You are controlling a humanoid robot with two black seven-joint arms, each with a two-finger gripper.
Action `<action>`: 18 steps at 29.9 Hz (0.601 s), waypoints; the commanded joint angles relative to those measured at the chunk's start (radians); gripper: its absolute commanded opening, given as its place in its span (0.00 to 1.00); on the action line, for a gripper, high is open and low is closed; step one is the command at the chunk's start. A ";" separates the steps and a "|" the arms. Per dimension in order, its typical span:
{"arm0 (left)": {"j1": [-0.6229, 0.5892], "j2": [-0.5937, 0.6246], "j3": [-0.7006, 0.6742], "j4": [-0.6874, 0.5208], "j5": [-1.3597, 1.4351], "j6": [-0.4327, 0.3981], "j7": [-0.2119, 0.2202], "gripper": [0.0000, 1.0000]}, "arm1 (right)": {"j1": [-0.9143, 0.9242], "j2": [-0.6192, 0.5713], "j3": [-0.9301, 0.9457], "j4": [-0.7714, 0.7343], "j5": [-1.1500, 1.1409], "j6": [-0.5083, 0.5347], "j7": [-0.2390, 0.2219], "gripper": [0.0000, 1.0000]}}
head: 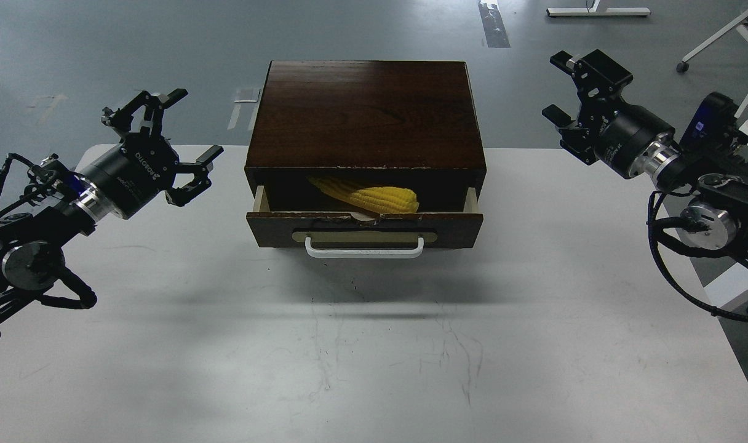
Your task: Put corn in drawer with both arms
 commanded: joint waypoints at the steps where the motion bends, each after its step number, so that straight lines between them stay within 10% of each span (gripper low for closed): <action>1: 0.009 -0.009 -0.001 0.006 -0.001 0.000 0.000 0.98 | -0.075 0.030 0.059 -0.022 0.034 0.001 0.000 0.99; 18: 0.025 -0.017 -0.010 0.006 -0.001 0.000 0.000 0.98 | -0.162 0.124 0.074 -0.031 0.048 0.000 0.000 1.00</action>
